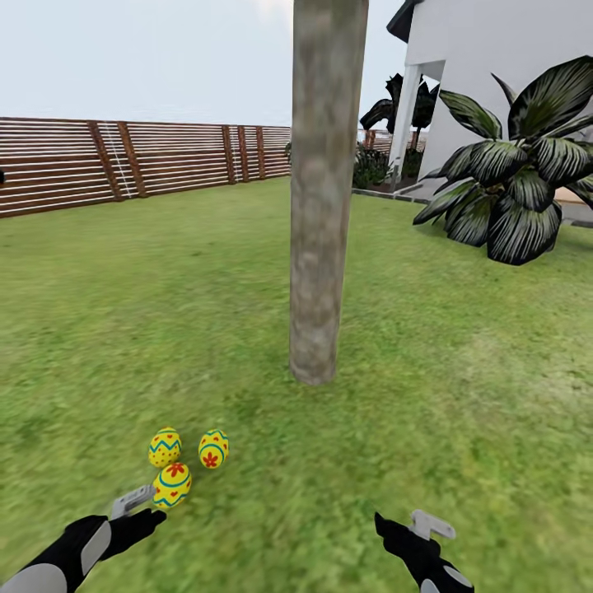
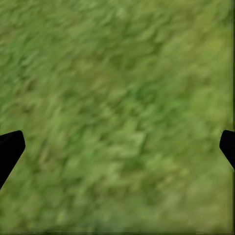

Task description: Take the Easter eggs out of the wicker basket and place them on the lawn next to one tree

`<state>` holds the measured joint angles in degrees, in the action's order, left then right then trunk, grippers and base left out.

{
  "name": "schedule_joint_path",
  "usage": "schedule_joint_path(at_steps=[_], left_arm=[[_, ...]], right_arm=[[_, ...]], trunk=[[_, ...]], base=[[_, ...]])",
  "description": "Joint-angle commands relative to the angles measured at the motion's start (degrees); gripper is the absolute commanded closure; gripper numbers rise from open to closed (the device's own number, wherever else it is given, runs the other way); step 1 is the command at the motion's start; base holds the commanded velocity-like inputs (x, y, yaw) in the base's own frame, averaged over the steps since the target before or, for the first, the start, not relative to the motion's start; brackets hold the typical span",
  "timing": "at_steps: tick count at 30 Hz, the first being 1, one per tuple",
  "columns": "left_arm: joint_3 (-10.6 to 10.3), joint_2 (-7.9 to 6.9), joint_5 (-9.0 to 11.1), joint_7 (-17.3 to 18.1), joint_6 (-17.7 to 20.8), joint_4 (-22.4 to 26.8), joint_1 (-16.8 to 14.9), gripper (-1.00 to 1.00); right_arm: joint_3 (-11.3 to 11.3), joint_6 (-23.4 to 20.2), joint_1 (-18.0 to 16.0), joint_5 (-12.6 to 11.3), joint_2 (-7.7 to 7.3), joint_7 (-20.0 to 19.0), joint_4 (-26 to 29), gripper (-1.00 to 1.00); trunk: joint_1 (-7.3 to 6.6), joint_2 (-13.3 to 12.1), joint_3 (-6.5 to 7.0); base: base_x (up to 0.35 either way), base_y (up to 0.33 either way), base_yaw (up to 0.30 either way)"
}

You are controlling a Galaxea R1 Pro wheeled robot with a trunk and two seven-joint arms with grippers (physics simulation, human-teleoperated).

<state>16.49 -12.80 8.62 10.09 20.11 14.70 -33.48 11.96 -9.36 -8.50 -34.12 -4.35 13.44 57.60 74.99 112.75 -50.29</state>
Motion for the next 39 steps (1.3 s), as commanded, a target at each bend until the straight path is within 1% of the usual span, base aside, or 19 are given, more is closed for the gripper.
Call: schedule_joint_path(at_steps=[1, 4, 8, 11, 16, 18, 20, 21, 23, 28, 35, 39], left_arm=[[0.13, 0.09, 0.41, -0.55, 0.44, 0.08, -0.01, -1.00], [0.12, 0.31, 0.16, -2.20, -0.38, 0.03, -0.01, -1.00], [0.17, 0.55, 0.10, -5.26, -3.82, -0.98, -0.01, -1.00], [0.20, 0.61, 0.05, -6.72, -4.55, -1.70, -0.01, -1.00], [0.10, 0.63, -0.07, -8.58, -5.27, -1.93, -0.01, -1.00], [0.07, 0.65, -0.10, -8.89, -6.18, -2.11, -0.01, -1.00], [0.05, 0.66, -0.23, -9.04, -7.91, -2.98, -0.01, -1.00], [0.04, 0.67, -0.41, -9.18, -10.39, -5.50, -0.01, -1.00], [0.03, 0.67, -0.48, -9.21, -11.25, -6.72, -0.01, -1.00], [0.07, 0.74, -0.53, -9.23, -11.77, -7.63, -0.01, -1.00], [0.07, 1.48, -0.69, -9.29, -11.92, -7.83, 0.16, -1.00], [0.10, 1.62, -2.07, -9.29, -11.99, -7.84, 0.38, -1.00]], right_arm=[[0.24, -0.14, -0.03, -0.30, 0.00, 0.54, -0.60, -1.00], [0.21, -0.09, -0.03, -0.10, 0.28, 0.59, -2.65, -1.00], [0.18, -0.05, -0.01, 0.00, 0.49, 0.52, -3.82, -1.00], [0.23, -0.07, -0.01, -0.01, 0.38, 0.46, -3.95, -1.00], [0.29, -0.06, -0.01, 0.04, 0.67, 0.42, -4.07, -1.00], [0.30, -0.05, -0.01, -0.01, 0.75, 0.43, -4.27, -1.00], [0.32, -0.06, -0.02, 0.00, 0.75, 0.42, -4.68, -1.00], [0.31, -0.11, -0.01, -0.03, 0.70, 0.37, -5.04, -1.00], [0.26, -0.12, -0.02, -0.05, 0.69, 0.40, -5.14, -1.00], [0.40, -0.08, -0.03, -0.03, 0.69, 0.44, -5.26, -1.00], [0.19, -0.05, -0.03, -0.17, 0.32, 0.44, -6.47, -1.00], [0.03, 0.48, 0.01, -0.08, 0.66, 0.44, -8.88, -1.00]], trunk=[[-0.23, -0.39, 0.14], [-0.89, -1.60, 0.67], [-1.77, -3.20, 1.39], [-2.43, -4.40, 1.93], [-3.53, -6.41, 2.83], [-3.97, -7.21, 3.19], [-4.41, -8.01, 3.55], [-4.63, -8.41, 3.73], [-5.07, -9.22, 4.08], [-6.16, -11.22, 4.98], [-7.70, -14.03, 6.24], [-8.58, -15.63, 6.96]], base=[[0.000, 0.000, 0.000], [0.000, 0.000, 0.000], [0.000, 0.000, 0.000], [0.000, 0.000, 0.000], [0.000, 0.000, 0.000], [0.000, 0.000, 0.000], [0.000, 0.000, 0.000], [0.000, 0.000, 0.000], [0.000, 0.000, 0.000], [0.000, 0.000, 0.000], [0.000, 0.000, 0.000], [0.000, 0.000, 0.000]])
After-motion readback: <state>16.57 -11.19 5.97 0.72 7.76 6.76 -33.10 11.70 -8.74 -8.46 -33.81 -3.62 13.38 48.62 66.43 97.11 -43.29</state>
